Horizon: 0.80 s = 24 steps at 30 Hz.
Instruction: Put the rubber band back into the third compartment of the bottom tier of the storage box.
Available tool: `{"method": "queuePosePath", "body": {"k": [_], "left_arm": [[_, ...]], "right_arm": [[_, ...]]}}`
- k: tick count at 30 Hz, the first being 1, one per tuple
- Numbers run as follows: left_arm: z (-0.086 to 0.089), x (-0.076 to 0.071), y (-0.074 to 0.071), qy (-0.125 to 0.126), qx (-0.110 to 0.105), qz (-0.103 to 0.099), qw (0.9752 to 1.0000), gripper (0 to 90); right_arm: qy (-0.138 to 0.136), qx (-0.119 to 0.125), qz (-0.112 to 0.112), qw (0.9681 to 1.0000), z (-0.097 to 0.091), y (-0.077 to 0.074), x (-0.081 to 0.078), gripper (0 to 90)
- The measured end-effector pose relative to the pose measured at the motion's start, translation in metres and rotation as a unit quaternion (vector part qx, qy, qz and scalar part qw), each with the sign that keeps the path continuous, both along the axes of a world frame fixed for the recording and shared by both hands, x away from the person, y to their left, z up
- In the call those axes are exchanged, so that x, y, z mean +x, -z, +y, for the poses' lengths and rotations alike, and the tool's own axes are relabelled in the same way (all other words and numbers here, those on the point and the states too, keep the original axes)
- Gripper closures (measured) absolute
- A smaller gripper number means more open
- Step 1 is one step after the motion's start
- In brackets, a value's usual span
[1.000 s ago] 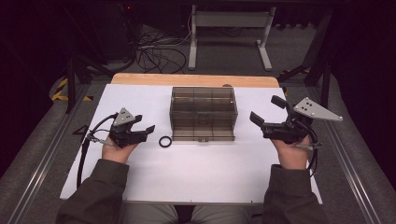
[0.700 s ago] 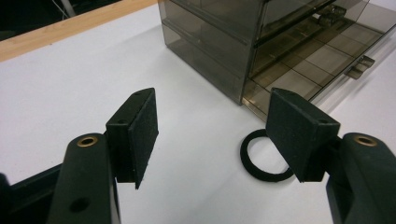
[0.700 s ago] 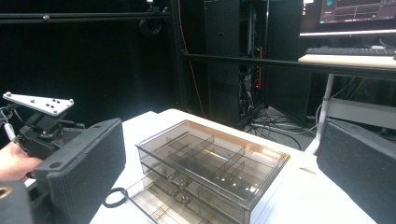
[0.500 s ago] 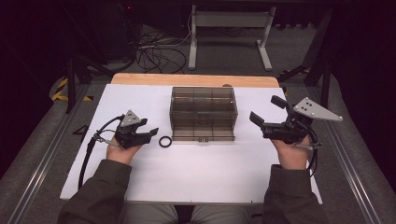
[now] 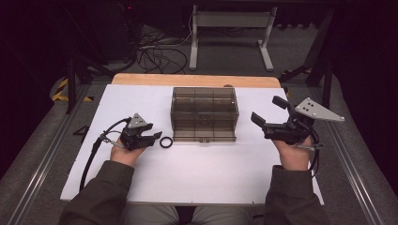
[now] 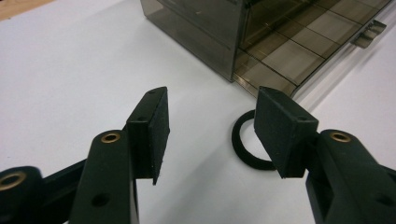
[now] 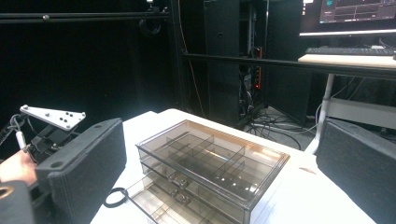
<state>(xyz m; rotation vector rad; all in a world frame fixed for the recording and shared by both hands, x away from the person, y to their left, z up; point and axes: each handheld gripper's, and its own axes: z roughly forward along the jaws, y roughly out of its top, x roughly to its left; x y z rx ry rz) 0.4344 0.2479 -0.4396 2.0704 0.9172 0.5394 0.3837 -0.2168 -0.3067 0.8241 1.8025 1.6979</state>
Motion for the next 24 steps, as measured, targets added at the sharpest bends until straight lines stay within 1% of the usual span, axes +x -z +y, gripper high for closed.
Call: {"method": "queuePosePath", "body": {"k": [3,5,6,7,9,10,11,12,14,15,16,18,24], "left_arm": [[-0.002,0.001,0.002,0.003,0.005,0.002,1.0,47.5],[-0.003,0.002,0.004,0.003,0.006,0.005,1.0,48.8],[-0.004,0.002,0.005,0.005,0.004,0.01,0.9999,48.8],[-0.005,0.002,0.005,0.004,0.007,0.011,0.9999,49.3],[-0.006,0.002,0.007,0.006,0.006,0.013,0.9999,50.1],[-0.006,0.003,0.007,0.005,0.012,0.012,0.9999,51.0],[-0.008,0.003,0.008,0.007,0.011,0.016,0.9998,51.7],[-0.008,0.003,0.008,0.007,0.016,0.014,0.9997,52.4],[-0.01,0.003,0.009,0.008,0.016,0.019,0.9997,53.9],[-0.011,0.003,0.01,0.009,0.021,0.018,0.9996,54.8],[-0.012,0.003,0.011,0.01,0.02,0.019,0.9996,54.8],[-0.014,0.004,0.012,0.011,0.027,0.023,0.9993,57.0],[-0.019,0.005,0.015,0.01,0.032,0.027,0.999,61.7]], "right_arm": [[0.001,0.001,0.0,1.0,0.0,0.0,0.0,2.4],[0.001,0.001,-0.001,1.0,0.0,-0.001,-0.001,2.5],[0.001,0.001,-0.001,1.0,0.0,-0.001,-0.001,2.5],[0.001,0.0,-0.001,1.0,0.0,-0.001,-0.001,2.5],[0.001,0.0,-0.001,1.0,0.0,-0.001,-0.001,2.6],[0.001,0.0,-0.001,1.0,0.0,-0.001,-0.001,2.7],[0.001,0.0,-0.001,1.0,0.0,-0.001,-0.001,2.7],[0.001,0.0,-0.001,1.0,0.0,-0.001,-0.001,2.7],[0.001,-0.001,-0.001,1.0,0.0,-0.001,-0.001,2.7],[0.001,-0.001,-0.001,1.0,0.0,-0.001,-0.001,2.8],[0.001,-0.001,-0.001,1.0,0.0,-0.001,-0.001,2.8],[0.002,-0.001,-0.001,1.0,0.0,-0.001,-0.001,2.8],[0.002,-0.002,-0.001,1.0,0.0,-0.001,-0.001,2.9]]}}
